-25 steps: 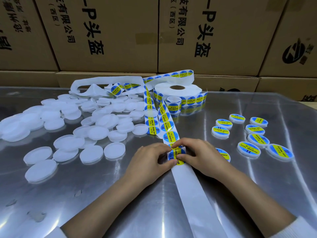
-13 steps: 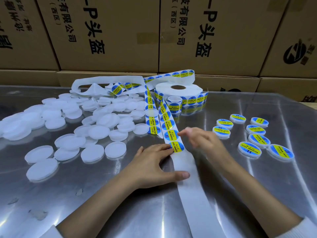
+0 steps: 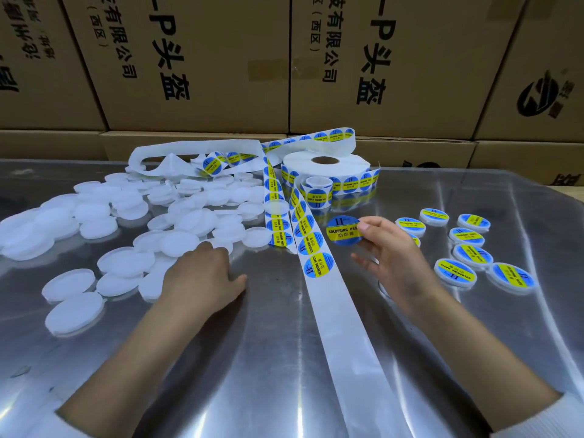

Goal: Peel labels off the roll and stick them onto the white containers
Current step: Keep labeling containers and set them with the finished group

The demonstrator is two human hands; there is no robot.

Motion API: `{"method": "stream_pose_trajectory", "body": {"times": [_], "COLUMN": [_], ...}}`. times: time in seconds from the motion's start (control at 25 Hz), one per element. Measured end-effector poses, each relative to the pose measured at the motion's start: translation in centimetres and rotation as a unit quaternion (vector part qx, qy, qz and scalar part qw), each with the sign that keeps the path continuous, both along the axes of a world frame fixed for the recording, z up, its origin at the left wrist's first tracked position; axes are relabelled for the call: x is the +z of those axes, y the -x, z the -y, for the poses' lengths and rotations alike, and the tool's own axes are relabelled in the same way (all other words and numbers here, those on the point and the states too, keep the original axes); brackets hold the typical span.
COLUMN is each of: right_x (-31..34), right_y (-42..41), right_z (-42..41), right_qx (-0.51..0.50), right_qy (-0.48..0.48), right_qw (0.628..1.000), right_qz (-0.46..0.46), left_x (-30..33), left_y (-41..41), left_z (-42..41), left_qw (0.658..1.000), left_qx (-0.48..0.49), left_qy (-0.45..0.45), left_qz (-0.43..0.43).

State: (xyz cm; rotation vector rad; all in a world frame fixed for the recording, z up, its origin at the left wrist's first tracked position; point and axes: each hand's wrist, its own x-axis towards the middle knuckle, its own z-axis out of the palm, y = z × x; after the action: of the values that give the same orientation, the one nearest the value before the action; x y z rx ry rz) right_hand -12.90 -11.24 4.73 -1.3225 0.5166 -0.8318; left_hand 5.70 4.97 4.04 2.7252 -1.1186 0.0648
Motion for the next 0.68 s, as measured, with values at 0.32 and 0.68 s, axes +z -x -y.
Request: {"method": "stream_pose_trajectory", "body": {"times": [0.32,0.68], "right_x": [-0.2,-0.1], "right_y": [0.2,-0.1], "right_z": [0.2,-0.5], "right_qx": [0.009,0.099], "right_qy": [-0.018,-0.040], "right_qw": [1.000,0.994], "right_qz": [0.006,0.012], "left_x": [0.2,1.4], "left_y": [0.1,4.1], "left_z": [-0.5,1.8], "left_qw": [0.991,0.625], "left_qx": [0.051,-0.122], "left_qy": [-0.093,0.422], "left_qz": [0.088,-0.646]}}
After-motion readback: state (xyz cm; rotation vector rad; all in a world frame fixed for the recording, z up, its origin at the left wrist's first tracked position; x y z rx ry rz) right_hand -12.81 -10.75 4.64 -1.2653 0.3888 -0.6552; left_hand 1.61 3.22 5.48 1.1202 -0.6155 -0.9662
